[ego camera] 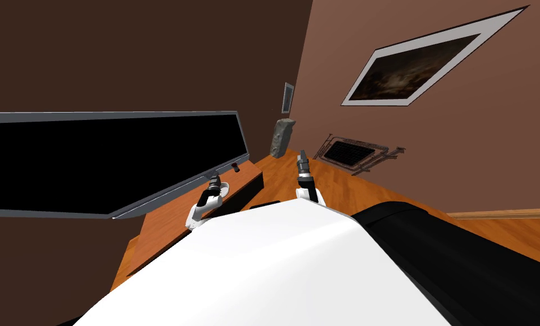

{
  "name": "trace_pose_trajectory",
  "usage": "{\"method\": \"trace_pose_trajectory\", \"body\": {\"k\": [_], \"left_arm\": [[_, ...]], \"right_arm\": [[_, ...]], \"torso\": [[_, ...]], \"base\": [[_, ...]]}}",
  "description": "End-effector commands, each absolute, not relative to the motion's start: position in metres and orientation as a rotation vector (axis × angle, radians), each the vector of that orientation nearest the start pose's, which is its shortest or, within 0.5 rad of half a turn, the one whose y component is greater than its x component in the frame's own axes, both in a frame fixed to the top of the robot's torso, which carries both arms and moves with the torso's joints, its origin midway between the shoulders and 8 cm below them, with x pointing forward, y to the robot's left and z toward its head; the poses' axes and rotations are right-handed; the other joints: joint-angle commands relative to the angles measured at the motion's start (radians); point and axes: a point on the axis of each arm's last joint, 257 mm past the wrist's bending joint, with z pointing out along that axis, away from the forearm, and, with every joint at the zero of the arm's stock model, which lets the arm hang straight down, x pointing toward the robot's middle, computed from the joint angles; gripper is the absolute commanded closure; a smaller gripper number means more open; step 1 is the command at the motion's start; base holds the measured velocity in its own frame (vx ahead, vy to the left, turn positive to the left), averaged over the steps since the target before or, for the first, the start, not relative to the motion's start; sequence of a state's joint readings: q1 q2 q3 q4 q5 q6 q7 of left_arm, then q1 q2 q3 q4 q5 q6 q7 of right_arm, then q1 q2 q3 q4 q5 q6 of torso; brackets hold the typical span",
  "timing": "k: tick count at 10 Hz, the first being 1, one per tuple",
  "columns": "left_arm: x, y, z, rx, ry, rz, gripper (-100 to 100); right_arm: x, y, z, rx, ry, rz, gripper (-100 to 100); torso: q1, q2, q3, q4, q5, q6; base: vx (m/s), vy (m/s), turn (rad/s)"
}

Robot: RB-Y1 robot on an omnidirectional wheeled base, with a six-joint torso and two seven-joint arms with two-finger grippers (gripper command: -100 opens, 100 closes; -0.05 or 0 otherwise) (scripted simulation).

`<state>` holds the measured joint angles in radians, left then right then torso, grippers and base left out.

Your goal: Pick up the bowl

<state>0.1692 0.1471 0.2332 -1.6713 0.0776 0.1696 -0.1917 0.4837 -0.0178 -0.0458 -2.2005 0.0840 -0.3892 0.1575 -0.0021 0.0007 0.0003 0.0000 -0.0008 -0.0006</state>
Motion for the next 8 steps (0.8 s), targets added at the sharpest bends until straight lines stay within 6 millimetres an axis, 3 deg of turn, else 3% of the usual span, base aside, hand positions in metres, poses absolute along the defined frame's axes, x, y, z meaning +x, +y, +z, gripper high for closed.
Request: {"method": "trace_pose_trajectory", "body": {"k": [1, 8], "left_arm": [[0.470, 0.416, -0.288, -1.306, 1.314, -0.692, -100], [0.467, 0.409, -0.378, -1.506, 1.524, -0.576, -100]], "right_arm": [[0.375, -0.293, -0.029, 0.657, 0.830, 1.019, 0], [0.375, -0.293, -0.029, 0.657, 0.830, 1.019, 0]], "torso": [[0.000, 0.000, 0.000, 0.000, 0.000, 0.000], [0.002, 0.001, 0.001, 0.000, 0.000, 0.000]], "base": [[0.004, -0.024, 0.006], [-0.004, -0.014, 0.042]]}}
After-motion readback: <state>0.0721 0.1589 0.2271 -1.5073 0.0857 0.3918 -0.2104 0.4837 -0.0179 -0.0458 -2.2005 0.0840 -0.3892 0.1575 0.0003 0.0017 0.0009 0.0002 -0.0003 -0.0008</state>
